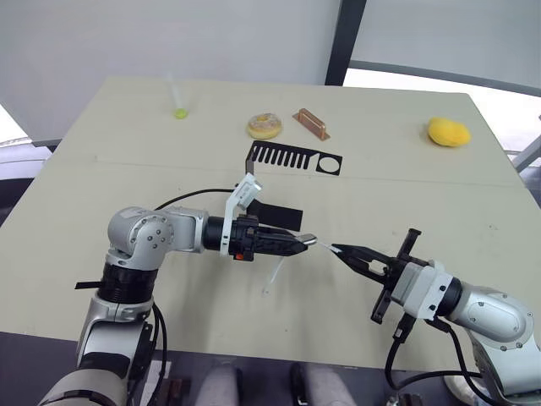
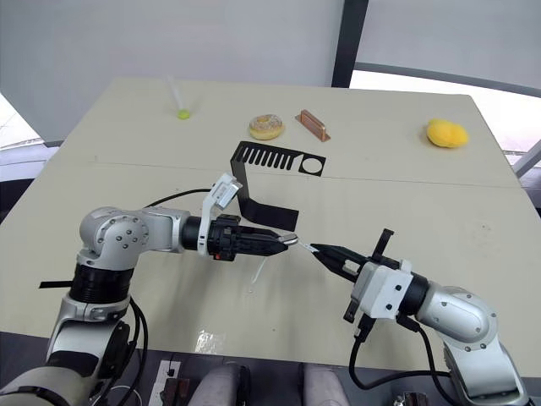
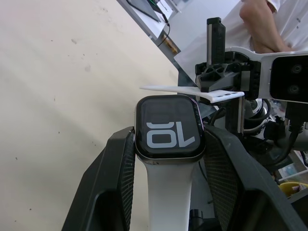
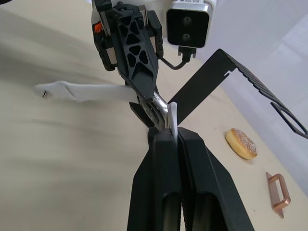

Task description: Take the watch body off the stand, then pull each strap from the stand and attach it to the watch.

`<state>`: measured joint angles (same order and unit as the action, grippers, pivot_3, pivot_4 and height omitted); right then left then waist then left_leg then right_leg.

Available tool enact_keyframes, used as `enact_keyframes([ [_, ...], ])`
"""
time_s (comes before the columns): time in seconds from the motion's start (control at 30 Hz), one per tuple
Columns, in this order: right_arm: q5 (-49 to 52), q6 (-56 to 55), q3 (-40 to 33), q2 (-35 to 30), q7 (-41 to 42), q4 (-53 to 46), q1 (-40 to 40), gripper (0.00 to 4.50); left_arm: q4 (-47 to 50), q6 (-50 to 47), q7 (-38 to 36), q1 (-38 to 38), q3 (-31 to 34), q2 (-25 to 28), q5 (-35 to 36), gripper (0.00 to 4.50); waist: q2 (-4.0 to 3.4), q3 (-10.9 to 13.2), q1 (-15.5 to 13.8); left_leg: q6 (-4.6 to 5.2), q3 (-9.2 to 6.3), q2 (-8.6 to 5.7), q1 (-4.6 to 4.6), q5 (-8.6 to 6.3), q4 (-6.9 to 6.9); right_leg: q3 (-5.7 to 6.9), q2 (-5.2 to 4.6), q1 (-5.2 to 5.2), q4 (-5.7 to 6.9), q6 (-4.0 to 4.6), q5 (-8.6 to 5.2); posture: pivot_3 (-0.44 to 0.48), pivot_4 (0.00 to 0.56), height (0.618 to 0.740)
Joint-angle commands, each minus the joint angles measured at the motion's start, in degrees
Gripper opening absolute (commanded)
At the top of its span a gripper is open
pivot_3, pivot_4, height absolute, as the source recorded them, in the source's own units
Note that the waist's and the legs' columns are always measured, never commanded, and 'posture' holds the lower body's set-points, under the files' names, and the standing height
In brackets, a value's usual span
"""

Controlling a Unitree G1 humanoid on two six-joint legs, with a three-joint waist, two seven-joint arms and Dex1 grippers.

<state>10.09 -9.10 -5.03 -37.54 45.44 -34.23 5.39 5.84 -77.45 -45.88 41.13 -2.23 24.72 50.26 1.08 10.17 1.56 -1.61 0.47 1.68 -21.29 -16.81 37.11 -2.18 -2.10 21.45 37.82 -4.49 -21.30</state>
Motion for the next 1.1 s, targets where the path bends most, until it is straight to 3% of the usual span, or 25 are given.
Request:
enact_keyframes([
  [0.03, -0.5, -1.5, -0.3, -0.6, -0.2, -0.6, 0.1, 0.0, 0.8, -0.1, -0.3, 0.9, 0.6, -0.4, 1.3, 1.58, 0.0, 0.0, 0.0, 0.0, 0.0, 0.0, 0.0, 0.0, 0.0, 0.0, 0.0, 0.0, 0.0, 0.0, 0.0, 0.0, 0.15, 0.74],
  [1.1, -1.9, -3.8, 0.5, 0.2, -0.7, 1.8, 0.1, 0.0, 2.9, -1.1, -0.1, 0.0, 0.1, -1.1, 2.4, 1.58, 0.0, 0.0, 0.0, 0.0, 0.01, 0.0, 0.0, 0.0, 0.0, -0.01, 0.0, 0.0, -0.01, 0.0, 0.0, 0.0, 0.15, 0.74],
])
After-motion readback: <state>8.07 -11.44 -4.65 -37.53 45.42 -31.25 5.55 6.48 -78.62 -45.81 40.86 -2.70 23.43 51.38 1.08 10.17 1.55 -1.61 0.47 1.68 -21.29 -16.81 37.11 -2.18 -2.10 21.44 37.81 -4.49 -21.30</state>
